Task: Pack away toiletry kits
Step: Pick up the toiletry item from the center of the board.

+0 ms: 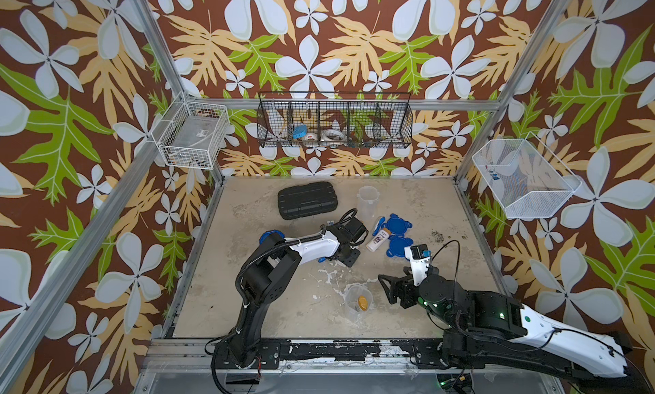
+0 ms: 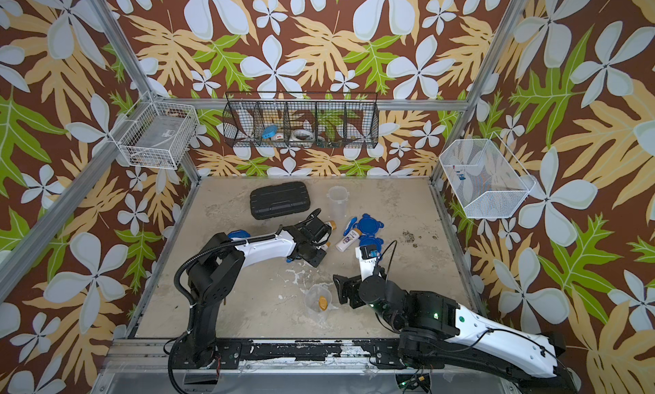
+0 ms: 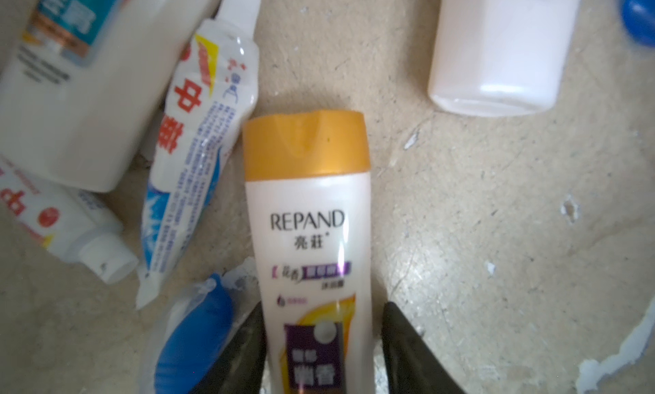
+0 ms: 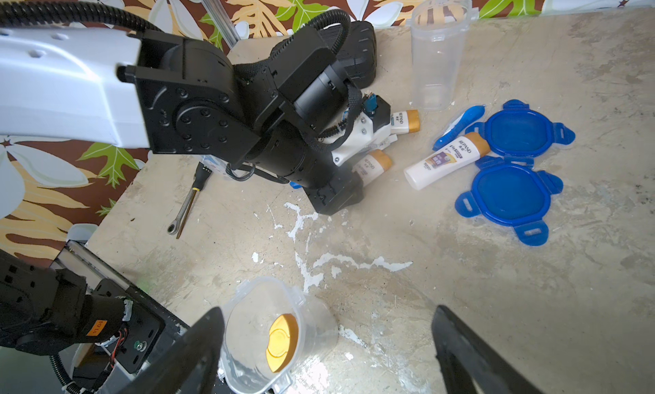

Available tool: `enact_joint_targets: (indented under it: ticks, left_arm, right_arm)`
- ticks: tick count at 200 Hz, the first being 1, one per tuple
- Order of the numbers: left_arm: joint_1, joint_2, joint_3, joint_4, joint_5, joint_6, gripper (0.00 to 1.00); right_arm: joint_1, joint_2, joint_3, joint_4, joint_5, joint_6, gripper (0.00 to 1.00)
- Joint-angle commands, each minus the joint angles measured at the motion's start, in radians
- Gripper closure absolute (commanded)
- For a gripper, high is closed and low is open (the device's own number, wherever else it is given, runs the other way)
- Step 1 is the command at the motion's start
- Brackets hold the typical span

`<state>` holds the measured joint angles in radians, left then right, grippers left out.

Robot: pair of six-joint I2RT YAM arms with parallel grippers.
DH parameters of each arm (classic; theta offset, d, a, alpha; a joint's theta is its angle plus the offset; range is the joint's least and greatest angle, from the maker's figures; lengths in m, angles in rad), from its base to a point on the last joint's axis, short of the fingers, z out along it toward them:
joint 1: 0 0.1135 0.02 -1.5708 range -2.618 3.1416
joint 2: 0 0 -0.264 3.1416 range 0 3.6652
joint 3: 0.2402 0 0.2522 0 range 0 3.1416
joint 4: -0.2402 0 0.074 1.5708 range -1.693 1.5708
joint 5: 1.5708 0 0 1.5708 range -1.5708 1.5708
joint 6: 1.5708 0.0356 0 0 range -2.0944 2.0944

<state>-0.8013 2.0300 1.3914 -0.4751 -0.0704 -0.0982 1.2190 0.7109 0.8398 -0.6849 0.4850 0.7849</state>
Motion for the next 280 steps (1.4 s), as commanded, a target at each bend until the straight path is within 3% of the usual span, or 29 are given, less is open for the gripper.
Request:
enact_joint_targets:
  ticks: [1, 12, 59, 115, 156, 224, 256, 280]
  left_arm:
    - [0.001, -0.03, -0.012, -0.051, -0.016, 0.008, 0.7]
    - [0.001, -0.041, -0.012, -0.061, -0.031, 0.01, 0.77]
    - [0.001, -0.143, -0.019, -0.089, -0.045, -0.002, 0.77]
    - [-0.02, -0.49, -0.157, -0.058, 0.017, -0.067, 0.77]
    - [-0.078, -0.728, -0.282, -0.024, 0.022, -0.114, 0.77]
    - [-0.159, -0.903, -0.343, -0.038, 0.022, -0.161, 0.78]
    - [-0.197, -0.915, -0.354, -0.048, 0.016, -0.177, 0.78]
    - [-0.218, -0.922, -0.356, -0.048, 0.013, -0.184, 0.79]
  right_arm:
    - [-0.024, 0.011, 0.016, -0.003, -0.03, 0.028, 0.06]
    - [-0.057, 0.016, 0.017, 0.009, -0.092, 0.037, 0.05]
    - [-0.214, 0.027, -0.005, 0.062, -0.342, 0.067, 0.04]
    - [-0.358, 0.179, 0.088, 0.173, -0.625, 0.024, 0.06]
    - [-0.359, 0.364, 0.243, 0.192, -0.72, -0.016, 0.1]
    - [-0.359, 0.44, 0.225, 0.321, -0.796, 0.034, 0.16]
    - [-0.36, 0.457, 0.232, 0.34, -0.795, 0.037, 0.34]
    - [-0.363, 0.443, 0.212, 0.384, -0.792, 0.056, 0.4]
